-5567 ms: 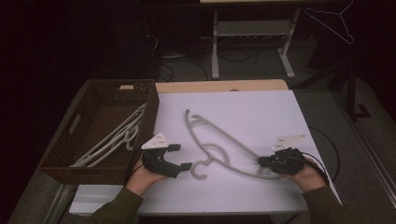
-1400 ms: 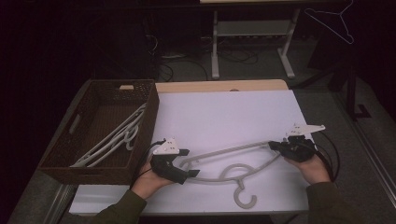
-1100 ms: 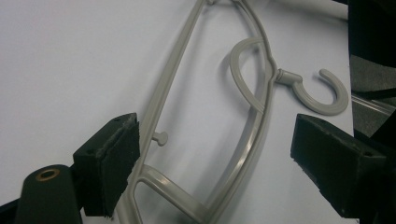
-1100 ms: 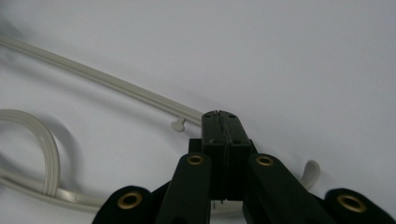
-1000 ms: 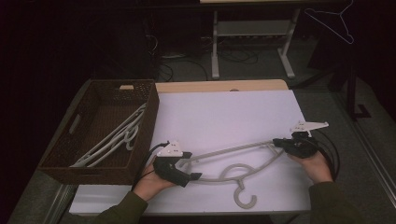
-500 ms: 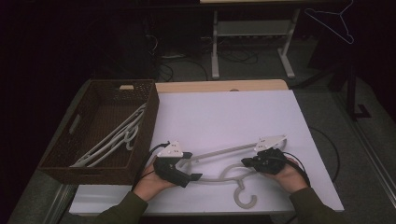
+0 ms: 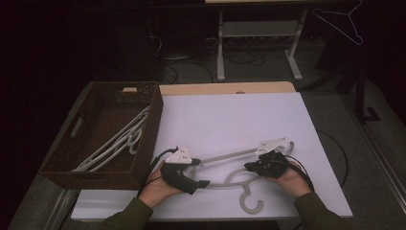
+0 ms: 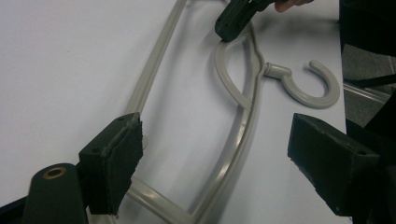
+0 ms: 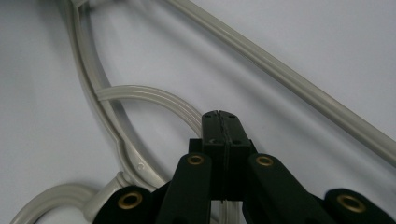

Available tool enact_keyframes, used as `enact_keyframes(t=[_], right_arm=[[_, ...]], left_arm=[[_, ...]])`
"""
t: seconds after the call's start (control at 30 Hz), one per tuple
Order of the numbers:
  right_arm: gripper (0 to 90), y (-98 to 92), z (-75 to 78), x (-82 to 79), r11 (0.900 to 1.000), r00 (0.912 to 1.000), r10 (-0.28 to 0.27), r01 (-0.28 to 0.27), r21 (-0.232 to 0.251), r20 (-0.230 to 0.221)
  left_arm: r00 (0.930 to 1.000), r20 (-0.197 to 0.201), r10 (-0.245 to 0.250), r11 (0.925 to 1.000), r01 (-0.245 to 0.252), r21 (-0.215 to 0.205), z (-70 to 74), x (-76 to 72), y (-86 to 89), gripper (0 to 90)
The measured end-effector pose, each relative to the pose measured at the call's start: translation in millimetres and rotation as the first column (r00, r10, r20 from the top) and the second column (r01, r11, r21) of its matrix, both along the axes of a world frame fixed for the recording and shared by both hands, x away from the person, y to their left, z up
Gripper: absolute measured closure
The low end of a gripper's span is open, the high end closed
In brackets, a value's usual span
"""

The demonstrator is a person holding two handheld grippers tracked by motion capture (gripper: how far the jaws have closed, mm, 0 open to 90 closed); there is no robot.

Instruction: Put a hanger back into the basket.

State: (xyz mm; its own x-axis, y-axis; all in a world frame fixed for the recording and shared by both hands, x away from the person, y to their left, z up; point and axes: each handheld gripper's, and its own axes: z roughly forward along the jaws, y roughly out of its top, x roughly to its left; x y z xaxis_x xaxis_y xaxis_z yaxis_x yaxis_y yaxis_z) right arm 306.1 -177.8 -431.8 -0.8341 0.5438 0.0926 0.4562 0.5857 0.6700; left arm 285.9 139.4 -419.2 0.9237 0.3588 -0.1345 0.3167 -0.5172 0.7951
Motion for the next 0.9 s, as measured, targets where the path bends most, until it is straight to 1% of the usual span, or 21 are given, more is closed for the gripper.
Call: enact_keyframes(t=[0.1,0.13,0.17,0.2,0.23,0.3,0.4,0.47,0.5,0.57,0.6,0.67,0.7,0.73,0.77,0.8,0.9], right_arm=[[89.9,2.7,0.0,0.9,1.000,0.9999,-0.003,0.003,-0.001,-0.015],[90.0,3.1,-0.8,2.0,1.000,1.0000,0.006,-0.006,-0.003,-0.006],[90.0,4.2,-0.4,2.0,1.000,0.9997,-0.002,0.002,-0.004,-0.023],[90.0,5.0,-1.1,2.6,1.000,0.9997,0.001,-0.001,0.001,-0.023],[90.0,5.8,-1.4,3.0,1.000,0.9998,0.007,-0.007,-0.002,-0.018],[90.0,8.4,-1.0,2.9,1.000,0.9997,0.003,-0.003,-0.012,-0.025],[90.0,10.4,-2.1,4.3,1.000,0.9997,0.007,-0.007,-0.014,-0.024],[90.0,11.9,-2.0,4.1,1.000,0.9994,0.004,-0.004,-0.010,-0.034],[90.0,12.7,-2.3,4.0,1.000,0.9995,0.005,-0.005,-0.017,-0.030],[90.0,14.0,-1.8,3.7,1.000,0.9995,0.006,-0.007,-0.020,-0.030],[90.0,13.6,-1.8,4.1,1.000,0.9997,0.011,-0.012,-0.015,-0.022],[89.9,11.3,0.6,3.6,1.000,0.9997,0.013,-0.013,0.020,-0.023],[89.9,9.7,2.0,2.6,1.000,0.9996,0.011,-0.011,0.029,-0.026],[89.6,7.7,3.1,1.7,1.000,0.9997,0.010,-0.010,0.029,-0.024],[86.7,4.7,4.3,1.1,0.999,0.9998,0.009,-0.009,0.040,-0.015],[83.9,1.4,6.7,-0.8,0.998,0.9998,-0.003,0.004,0.059,-0.018],[72.1,-10.0,11.5,-6.9,0.996,0.9993,-0.035,0.036,0.082,-0.011]], left_arm=[[0.9998,-0.003,-0.018,0.9998,0.018,0.007,-0.6,-0.6,-4.0,20.2],[0.9996,0.000,-0.029,0.9995,0.029,0.015,-0.6,-0.5,-5.4,21.1],[0.9994,-0.002,-0.035,0.9992,0.035,0.018,-0.8,-0.8,-7.4,21.5],[0.9991,-0.001,-0.042,0.9988,0.042,0.024,-1.1,-1.0,-9.2,22.2],[0.9989,-0.003,-0.048,0.9985,0.048,0.027,-1.7,-1.4,-11.4,22.7],[0.9981,-0.003,-0.062,0.9973,0.062,0.039,-2.9,-1.8,-15.5,24.3],[0.9959,-0.003,-0.090,0.9942,0.090,0.057,-4.9,-1.9,-22.2,26.7],[0.9949,-0.008,-0.101,0.9928,0.101,0.065,-6.1,-2.7,-26.0,27.8],[0.9948,-0.011,-0.101,0.9930,0.102,0.059,-6.9,-3.4,-27.9,28.1],[0.9937,-0.009,-0.112,0.9913,0.112,0.069,-7.4,-3.6,-29.9,28.6],[0.9940,-0.015,-0.109,0.9920,0.109,0.063,-7.7,-4.5,-31.2,28.6],[0.9930,-0.007,-0.118,0.9904,0.118,0.072,-7.7,-4.5,-31.9,28.6],[0.9924,-0.005,-0.123,0.9895,0.123,0.076,-7.8,-4.4,-32.3,28.7],[0.9932,-0.013,-0.116,0.9912,0.117,0.063,-8.5,-5.5,-33.5,28.9],[0.9931,-0.014,-0.116,0.9911,0.117,0.064,-8.8,-5.6,-33.9,29.3],[0.9926,-0.016,-0.120,0.9905,0.121,0.065,-9.1,-5.1,-34.4,29.8],[0.9926,-0.016,-0.120,0.9903,0.121,0.068,-9.7,-4.4,-34.9,30.0]])
